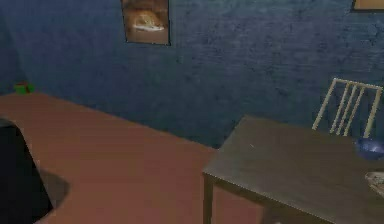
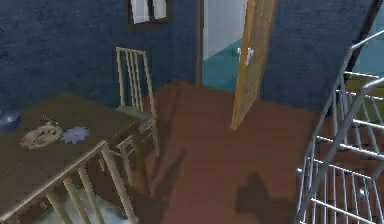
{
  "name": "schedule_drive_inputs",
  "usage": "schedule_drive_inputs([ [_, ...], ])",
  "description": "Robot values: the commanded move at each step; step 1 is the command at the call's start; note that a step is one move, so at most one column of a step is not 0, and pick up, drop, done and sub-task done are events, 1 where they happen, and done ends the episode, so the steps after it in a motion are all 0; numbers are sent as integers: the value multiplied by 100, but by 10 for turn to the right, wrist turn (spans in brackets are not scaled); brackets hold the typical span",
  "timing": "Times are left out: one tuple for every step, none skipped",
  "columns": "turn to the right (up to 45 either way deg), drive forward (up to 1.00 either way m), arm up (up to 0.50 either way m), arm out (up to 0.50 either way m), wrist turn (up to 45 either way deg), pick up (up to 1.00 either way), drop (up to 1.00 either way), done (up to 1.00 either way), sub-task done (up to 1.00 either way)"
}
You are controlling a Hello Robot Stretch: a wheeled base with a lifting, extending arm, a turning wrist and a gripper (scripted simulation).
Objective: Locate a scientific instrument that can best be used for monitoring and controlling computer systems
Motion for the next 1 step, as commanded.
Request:
schedule_drive_inputs([
  [-450,0,0,0,0,0,0,0,0],
])
